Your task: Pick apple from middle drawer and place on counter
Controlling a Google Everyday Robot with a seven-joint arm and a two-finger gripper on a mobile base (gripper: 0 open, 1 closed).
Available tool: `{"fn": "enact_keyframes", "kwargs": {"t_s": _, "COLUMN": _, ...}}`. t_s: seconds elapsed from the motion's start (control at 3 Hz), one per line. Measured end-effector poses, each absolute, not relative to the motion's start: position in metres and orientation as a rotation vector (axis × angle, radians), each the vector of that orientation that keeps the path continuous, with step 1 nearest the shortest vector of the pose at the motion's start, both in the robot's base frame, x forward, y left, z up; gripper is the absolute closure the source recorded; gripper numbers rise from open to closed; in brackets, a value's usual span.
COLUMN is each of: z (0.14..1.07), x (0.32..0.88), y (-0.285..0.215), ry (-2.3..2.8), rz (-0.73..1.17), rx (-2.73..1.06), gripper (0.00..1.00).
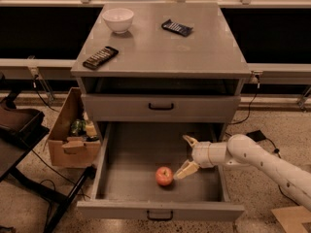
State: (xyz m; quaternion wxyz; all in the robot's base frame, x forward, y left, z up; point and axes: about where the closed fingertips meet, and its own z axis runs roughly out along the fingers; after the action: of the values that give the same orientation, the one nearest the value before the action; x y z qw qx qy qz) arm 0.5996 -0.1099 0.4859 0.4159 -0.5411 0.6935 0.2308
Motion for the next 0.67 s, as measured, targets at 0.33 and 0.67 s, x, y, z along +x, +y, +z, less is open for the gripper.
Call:
{"fn": "enact_keyframes", "kwargs": {"t_s": 0.33, "z": 0.486, "x": 0.6, "y": -0.11, "ry": 1.741, "rz": 0.58, "rx": -1.359, "gripper": 0.0}}
{"fn": "enact_keyframes", "kwargs": {"t_s": 0.67, "z": 0.473, "x": 0.599, "y": -0.098, "ry": 1.727, "rz": 0.628, "rx": -1.364, "gripper": 0.0}}
